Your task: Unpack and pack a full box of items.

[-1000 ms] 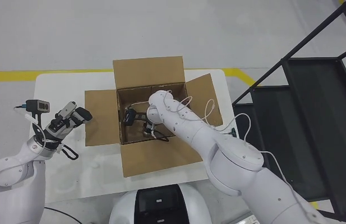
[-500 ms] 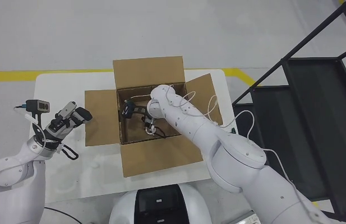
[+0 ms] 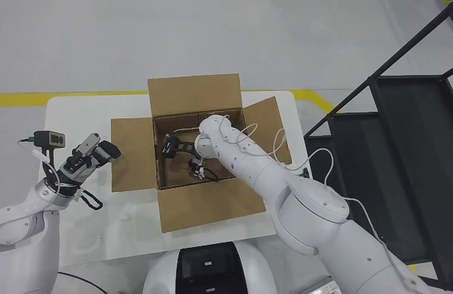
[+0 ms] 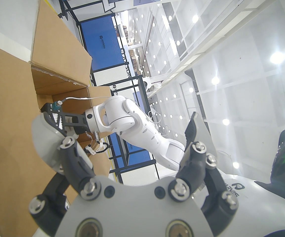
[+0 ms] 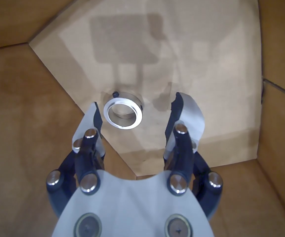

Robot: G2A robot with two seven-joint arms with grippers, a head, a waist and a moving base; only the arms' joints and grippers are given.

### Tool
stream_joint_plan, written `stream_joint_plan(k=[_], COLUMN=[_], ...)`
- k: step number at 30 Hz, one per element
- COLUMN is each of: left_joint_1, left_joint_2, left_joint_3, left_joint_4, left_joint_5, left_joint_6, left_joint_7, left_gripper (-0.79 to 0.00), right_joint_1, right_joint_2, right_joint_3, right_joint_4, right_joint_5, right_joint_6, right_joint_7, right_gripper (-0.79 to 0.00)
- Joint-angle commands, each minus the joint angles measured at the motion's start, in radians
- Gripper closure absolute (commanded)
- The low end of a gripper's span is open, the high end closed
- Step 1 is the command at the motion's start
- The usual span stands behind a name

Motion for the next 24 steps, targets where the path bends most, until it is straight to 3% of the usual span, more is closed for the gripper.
stream_joint_plan(k=[1,7,14,24], left_joint_1=[0.0,0.0,0.0,0.0], left_joint_2=[0.0,0.0,0.0,0.0], left_joint_3=[0.0,0.0,0.0,0.0], left_joint_4=[0.0,0.0,0.0,0.0], left_joint_5=[0.0,0.0,0.0,0.0], left_joint_6=[0.0,0.0,0.0,0.0], left_joint_7=[0.0,0.0,0.0,0.0], left_gripper=[-0.785,-0.785,-0.785,-0.785], right_joint_1=[-0.003,-0.005,-0.008,-0.022], right_joint_2=[0.001,0.007,0.018,0.023], right_joint_3=[0.004,0.018,0.03,0.036], right_joint_4=[-0.001,-0.009,-0.009,-0.015], right_joint_5=[0.003,0.011,0.004,-0.013], right_joint_6=[-0.001,-0.011,-0.011,-0.004], right_joint_7=[0.0,0.007,0.017,0.026], right_gripper=[-0.28,-0.271,-0.317,-0.292])
